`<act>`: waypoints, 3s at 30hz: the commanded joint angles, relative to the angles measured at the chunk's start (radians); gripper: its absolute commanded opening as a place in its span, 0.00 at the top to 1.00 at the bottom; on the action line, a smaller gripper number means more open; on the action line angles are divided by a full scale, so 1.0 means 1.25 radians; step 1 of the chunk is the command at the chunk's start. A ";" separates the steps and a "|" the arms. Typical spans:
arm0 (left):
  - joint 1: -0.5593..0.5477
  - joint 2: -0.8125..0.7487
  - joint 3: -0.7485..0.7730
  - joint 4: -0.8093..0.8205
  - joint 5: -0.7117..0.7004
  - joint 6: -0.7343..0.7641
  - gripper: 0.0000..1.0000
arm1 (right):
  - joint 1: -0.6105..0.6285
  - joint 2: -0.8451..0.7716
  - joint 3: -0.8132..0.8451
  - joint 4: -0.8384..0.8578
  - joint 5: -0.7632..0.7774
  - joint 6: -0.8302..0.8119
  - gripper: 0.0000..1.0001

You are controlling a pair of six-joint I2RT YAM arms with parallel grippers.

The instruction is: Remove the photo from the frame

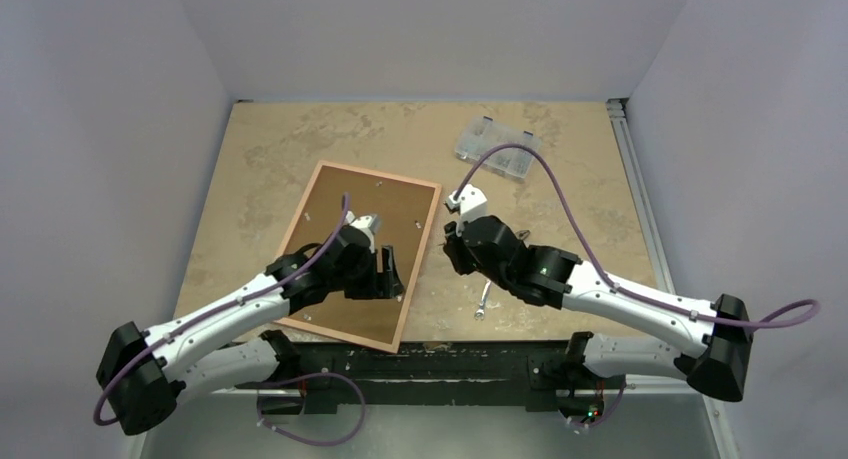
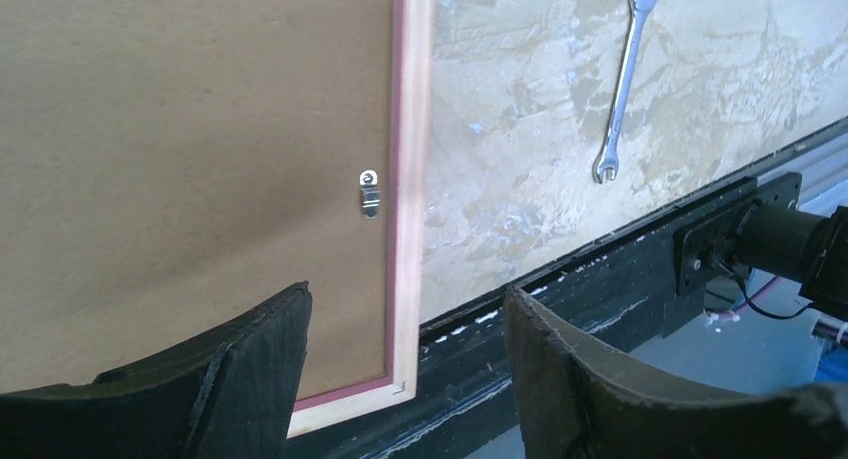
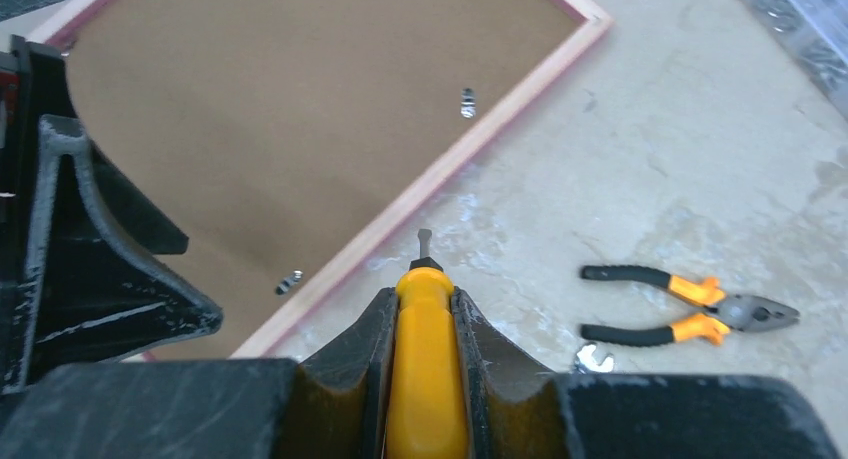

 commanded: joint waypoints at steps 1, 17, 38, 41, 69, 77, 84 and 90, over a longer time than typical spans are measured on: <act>-0.025 0.083 0.069 0.078 0.036 0.019 0.33 | -0.016 -0.046 -0.059 -0.014 0.051 -0.006 1.00; -0.072 0.457 0.311 0.069 -0.076 0.080 0.57 | -0.020 -0.195 -0.174 -0.036 0.058 0.057 1.00; -0.096 0.640 0.433 -0.021 -0.280 0.128 0.63 | -0.030 -0.306 -0.201 -0.075 0.168 0.163 1.00; -0.094 0.675 0.458 -0.031 -0.293 0.140 0.66 | -0.030 -0.307 -0.191 -0.097 0.180 0.166 1.00; 0.100 0.769 0.668 -0.058 -0.248 0.259 0.80 | -0.030 -0.206 -0.127 -0.102 0.161 0.180 1.00; 0.111 0.535 0.625 -0.105 -0.175 0.249 0.40 | -0.032 -0.140 -0.077 -0.084 0.144 0.148 1.00; 0.148 0.149 0.582 -0.301 -0.331 0.347 0.32 | -0.033 -0.029 -0.044 0.059 0.039 0.103 1.00; 0.157 -0.137 0.584 -0.492 -0.502 0.379 0.27 | -0.028 0.122 0.015 0.212 -0.122 0.062 1.00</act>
